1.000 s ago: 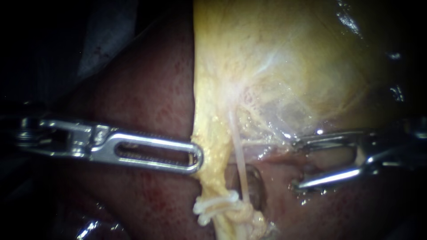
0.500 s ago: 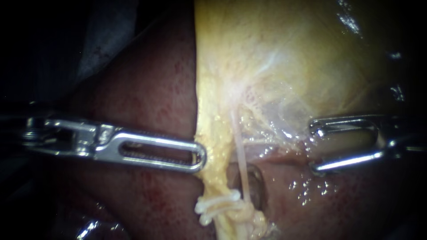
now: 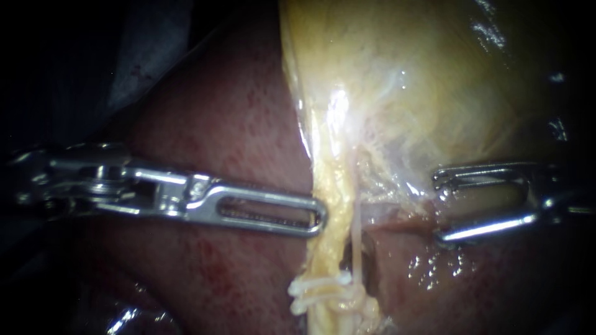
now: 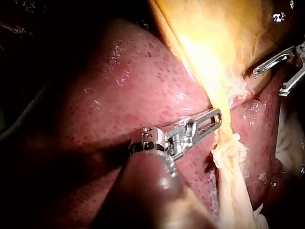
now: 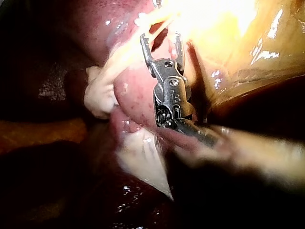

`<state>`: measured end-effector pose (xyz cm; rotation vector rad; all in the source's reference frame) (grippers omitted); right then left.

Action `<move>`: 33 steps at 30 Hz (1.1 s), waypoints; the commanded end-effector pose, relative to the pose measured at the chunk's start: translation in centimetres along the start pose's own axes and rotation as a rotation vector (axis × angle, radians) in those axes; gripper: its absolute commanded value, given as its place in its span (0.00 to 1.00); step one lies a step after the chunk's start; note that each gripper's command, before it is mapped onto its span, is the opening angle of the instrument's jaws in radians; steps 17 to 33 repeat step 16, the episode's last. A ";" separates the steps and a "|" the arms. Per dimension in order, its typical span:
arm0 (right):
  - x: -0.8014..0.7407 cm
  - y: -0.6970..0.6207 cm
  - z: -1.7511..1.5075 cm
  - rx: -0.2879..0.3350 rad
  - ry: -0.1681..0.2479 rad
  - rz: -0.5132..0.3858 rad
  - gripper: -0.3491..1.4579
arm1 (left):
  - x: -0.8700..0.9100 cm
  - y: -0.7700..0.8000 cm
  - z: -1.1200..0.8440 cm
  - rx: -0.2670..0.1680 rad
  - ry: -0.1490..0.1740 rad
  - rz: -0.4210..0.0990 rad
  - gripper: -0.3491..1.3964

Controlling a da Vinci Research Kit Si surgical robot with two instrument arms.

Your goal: Going back second clip left tube

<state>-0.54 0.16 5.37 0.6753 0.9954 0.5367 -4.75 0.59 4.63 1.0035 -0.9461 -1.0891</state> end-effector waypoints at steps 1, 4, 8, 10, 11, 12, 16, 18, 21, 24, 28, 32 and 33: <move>0.00 0.00 0.00 0.000 0.000 0.000 0.50 | 0.00 0.01 0.00 0.000 0.000 0.002 0.00; 0.00 0.00 0.00 0.000 0.000 0.000 0.50 | 0.00 0.01 0.01 0.002 0.003 0.002 0.00; 0.00 -0.01 0.00 0.000 0.000 0.000 0.50 | -0.01 0.01 0.01 0.002 0.003 0.003 0.00; 0.00 -0.01 0.00 0.000 0.000 0.000 0.50 | -0.01 0.01 0.01 0.002 0.003 0.003 0.00; 0.00 -0.01 0.00 0.000 0.000 0.000 0.50 | -0.01 0.01 0.01 0.002 0.003 0.003 0.00; 0.00 -0.02 0.00 0.000 0.000 0.000 0.50 | -0.01 0.01 0.01 0.002 0.003 0.003 0.00; -0.01 -0.04 0.00 0.000 0.000 0.000 0.50 | -0.01 0.00 0.01 0.003 0.004 0.003 0.00; -0.01 -0.04 0.00 0.000 0.000 0.000 0.50 | -0.01 0.00 0.01 0.003 0.004 0.003 0.00; -0.01 -0.04 0.00 0.000 0.000 0.000 0.50 | -0.01 0.00 0.01 0.003 0.004 0.003 0.00; -0.01 -0.04 0.00 0.000 0.000 0.000 0.50 | -0.01 0.00 0.01 0.003 0.004 0.003 0.00; -0.01 -0.04 0.00 0.000 0.000 0.000 0.50 | -0.01 0.00 0.01 0.003 0.004 0.003 0.00; -0.01 -0.04 0.00 0.000 0.000 0.000 0.50 | -0.01 0.00 0.01 0.003 0.004 0.003 0.00; -0.01 -0.04 0.00 0.000 0.000 0.000 0.50 | -0.01 0.00 0.01 0.003 0.004 0.003 0.00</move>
